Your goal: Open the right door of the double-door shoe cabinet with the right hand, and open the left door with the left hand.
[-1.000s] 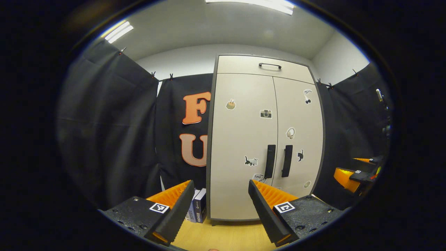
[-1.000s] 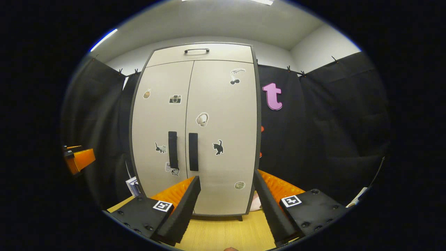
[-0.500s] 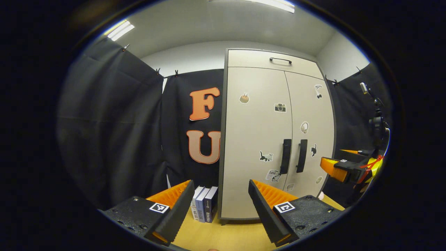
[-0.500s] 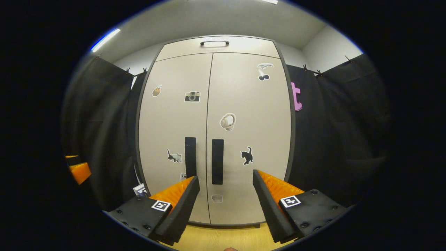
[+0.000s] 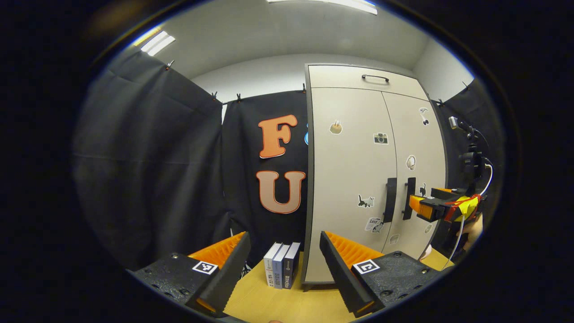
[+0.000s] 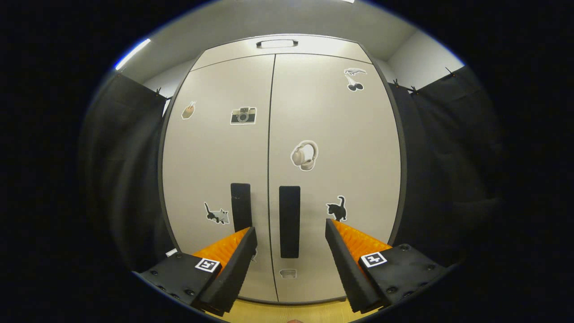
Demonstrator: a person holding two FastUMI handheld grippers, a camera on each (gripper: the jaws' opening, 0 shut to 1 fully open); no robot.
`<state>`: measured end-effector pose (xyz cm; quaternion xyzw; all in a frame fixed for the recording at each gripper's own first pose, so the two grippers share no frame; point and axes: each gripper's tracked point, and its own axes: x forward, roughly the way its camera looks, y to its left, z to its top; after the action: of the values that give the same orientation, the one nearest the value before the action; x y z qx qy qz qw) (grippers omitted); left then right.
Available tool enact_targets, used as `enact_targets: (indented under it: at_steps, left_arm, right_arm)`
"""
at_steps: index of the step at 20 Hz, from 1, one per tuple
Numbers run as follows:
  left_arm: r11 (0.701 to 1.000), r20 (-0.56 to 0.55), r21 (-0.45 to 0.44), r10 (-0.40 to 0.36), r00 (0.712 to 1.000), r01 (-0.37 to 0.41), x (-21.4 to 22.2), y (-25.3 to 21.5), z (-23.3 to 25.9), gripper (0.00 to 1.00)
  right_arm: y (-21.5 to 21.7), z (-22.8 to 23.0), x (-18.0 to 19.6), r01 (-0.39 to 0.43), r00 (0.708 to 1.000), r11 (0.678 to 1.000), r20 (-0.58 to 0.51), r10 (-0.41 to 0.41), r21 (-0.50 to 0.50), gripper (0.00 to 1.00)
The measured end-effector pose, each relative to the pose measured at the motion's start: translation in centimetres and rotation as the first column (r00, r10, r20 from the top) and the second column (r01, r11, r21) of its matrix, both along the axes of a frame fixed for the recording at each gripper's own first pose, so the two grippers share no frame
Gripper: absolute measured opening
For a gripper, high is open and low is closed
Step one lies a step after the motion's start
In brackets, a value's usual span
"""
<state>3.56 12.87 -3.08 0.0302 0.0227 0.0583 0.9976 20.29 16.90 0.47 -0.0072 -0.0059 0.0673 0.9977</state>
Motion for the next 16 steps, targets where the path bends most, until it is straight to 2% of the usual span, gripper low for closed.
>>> enact_targets:
  at_steps: [4, 5, 6, 7, 8, 9, 10, 11, 12, 14, 15, 16]
  left_arm:
    - [1.0, -0.016, 0.012, 0.015, 1.0, -0.015, -0.1, 1.3, -0.3, 0.94]
    - [1.0, -0.017, 0.011, 0.017, 1.0, -0.017, -0.1, 1.5, -0.4, 0.94]
    - [1.0, -0.018, 0.008, 0.019, 1.0, -0.019, -0.1, 1.7, -0.3, 0.94]
    - [1.0, -0.019, 0.006, 0.02, 1.0, -0.02, -0.1, 1.9, -0.4, 0.94]
    - [1.0, -0.02, 0.006, 0.023, 1.0, -0.023, -0.1, 2.1, -0.4, 0.94]
    - [1.0, -0.022, 0.009, 0.025, 0.999, -0.025, -0.1, 2.4, -0.5, 0.94]
    - [1.0, -0.024, 0.014, 0.027, 0.999, -0.027, -0.1, 2.6, -0.6, 0.94]
    - [0.999, -0.026, 0.018, 0.029, 0.999, -0.028, -0.1, 2.7, -0.7, 0.94]
    - [0.999, -0.027, 0.019, 0.03, 0.999, -0.03, -0.1, 2.8, -0.7, 0.94]
    - [0.999, -0.032, 0.019, 0.032, 0.999, -0.032, -0.1, 3.1, -0.9, 0.94]
    - [0.999, -0.036, 0.019, 0.035, 0.999, -0.034, -0.2, 3.2, -1.0, 0.94]
    - [0.999, -0.039, 0.022, 0.037, 0.999, -0.036, -0.2, 3.3, -1.1, 0.94]
  right_arm:
    - [0.2, -0.5, 2.8, 0.018, 1.0, 1.0, -0.009, -0.018, -0.018, 0.98]
    - [0.3, -0.7, 3.4, 0.019, 1.0, 1.0, -0.014, -0.019, -0.017, 0.92]
    - [0.3, -1.1, 4.0, 0.021, 0.999, 1.0, -0.025, -0.021, -0.01, 0.93]
    - [0.4, -1.5, 4.5, 0.018, 0.999, 1.0, -0.043, -0.018, 0.0, 0.98]
    - [0.4, -1.9, 5.1, 0.024, 0.998, 1.0, -0.059, -0.024, 0.008, 0.97]
    - [0.2, -2.2, 5.5, 0.031, 0.997, 0.999, -0.07, -0.03, 0.008, 0.87]
    - [0.2, -2.6, 6.2, 0.031, 0.997, 1.0, -0.078, -0.03, 0.004, 0.93]
    - [0.2, -3.0, 6.6, 0.031, 0.995, 1.0, -0.09, -0.031, 0.001, 0.9]
    - [0.3, -3.3, 7.0, 0.028, 0.994, 1.0, -0.102, -0.028, 0.001, 0.83]
    - [0.6, -3.8, 7.3, 0.028, 0.992, 1.0, -0.12, -0.027, 0.005, 0.8]
    - [0.7, -3.5, 7.4, 0.023, 0.994, 1.0, -0.107, -0.022, 0.001, 0.68]
    - [0.7, -3.5, 7.3, 0.026, 0.994, 1.0, -0.106, -0.027, -0.006, 0.67]
